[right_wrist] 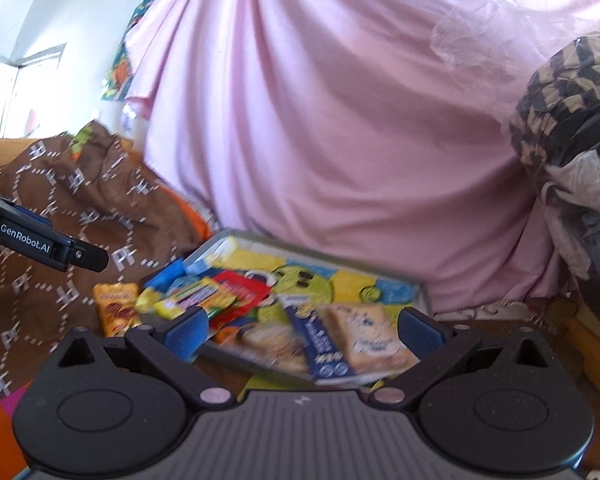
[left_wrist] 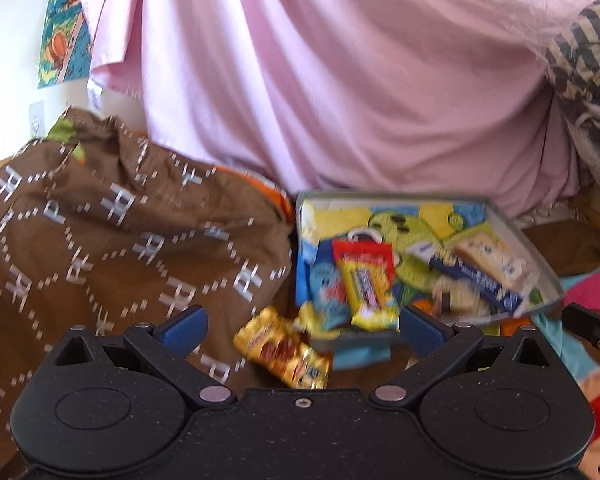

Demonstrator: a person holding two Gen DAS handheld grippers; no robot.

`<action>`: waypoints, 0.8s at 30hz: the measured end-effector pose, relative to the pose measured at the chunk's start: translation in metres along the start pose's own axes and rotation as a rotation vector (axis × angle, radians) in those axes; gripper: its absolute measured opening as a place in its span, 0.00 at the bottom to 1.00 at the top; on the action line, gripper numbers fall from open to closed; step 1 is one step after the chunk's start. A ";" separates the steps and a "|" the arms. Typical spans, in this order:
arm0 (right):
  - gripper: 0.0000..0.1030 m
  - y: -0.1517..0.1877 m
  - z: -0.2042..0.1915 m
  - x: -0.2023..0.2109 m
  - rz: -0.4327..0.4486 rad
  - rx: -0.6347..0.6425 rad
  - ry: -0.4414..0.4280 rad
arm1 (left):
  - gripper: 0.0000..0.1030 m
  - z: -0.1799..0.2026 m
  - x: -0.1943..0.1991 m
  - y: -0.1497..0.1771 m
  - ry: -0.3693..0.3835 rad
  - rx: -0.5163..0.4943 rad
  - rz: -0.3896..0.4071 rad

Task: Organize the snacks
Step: 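Release the orange and TOAST bag into the tray and withdraw both open tools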

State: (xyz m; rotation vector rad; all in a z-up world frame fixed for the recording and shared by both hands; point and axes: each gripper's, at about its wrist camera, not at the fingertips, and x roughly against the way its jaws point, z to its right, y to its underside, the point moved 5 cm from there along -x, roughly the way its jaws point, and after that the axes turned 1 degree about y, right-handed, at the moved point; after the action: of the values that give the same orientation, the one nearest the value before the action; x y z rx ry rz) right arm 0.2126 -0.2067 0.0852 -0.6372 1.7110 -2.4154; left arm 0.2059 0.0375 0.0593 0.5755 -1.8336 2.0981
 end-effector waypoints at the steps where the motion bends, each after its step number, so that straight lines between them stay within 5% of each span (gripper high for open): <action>1: 1.00 0.002 -0.003 0.001 -0.015 0.001 -0.011 | 0.99 -0.001 0.002 0.004 -0.001 0.000 -0.015; 17: 1.00 0.051 -0.049 0.015 -0.217 0.050 -0.153 | 0.99 -0.023 0.004 0.053 -0.075 0.000 -0.213; 24: 1.00 0.069 -0.056 0.018 -0.282 0.077 -0.202 | 0.99 -0.021 0.004 0.076 -0.052 -0.050 -0.287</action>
State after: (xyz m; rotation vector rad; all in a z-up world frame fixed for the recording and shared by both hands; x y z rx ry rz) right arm 0.1644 -0.1886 0.0110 -1.1366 1.5286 -2.4752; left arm 0.1644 0.0470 -0.0077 0.8330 -1.7084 1.8606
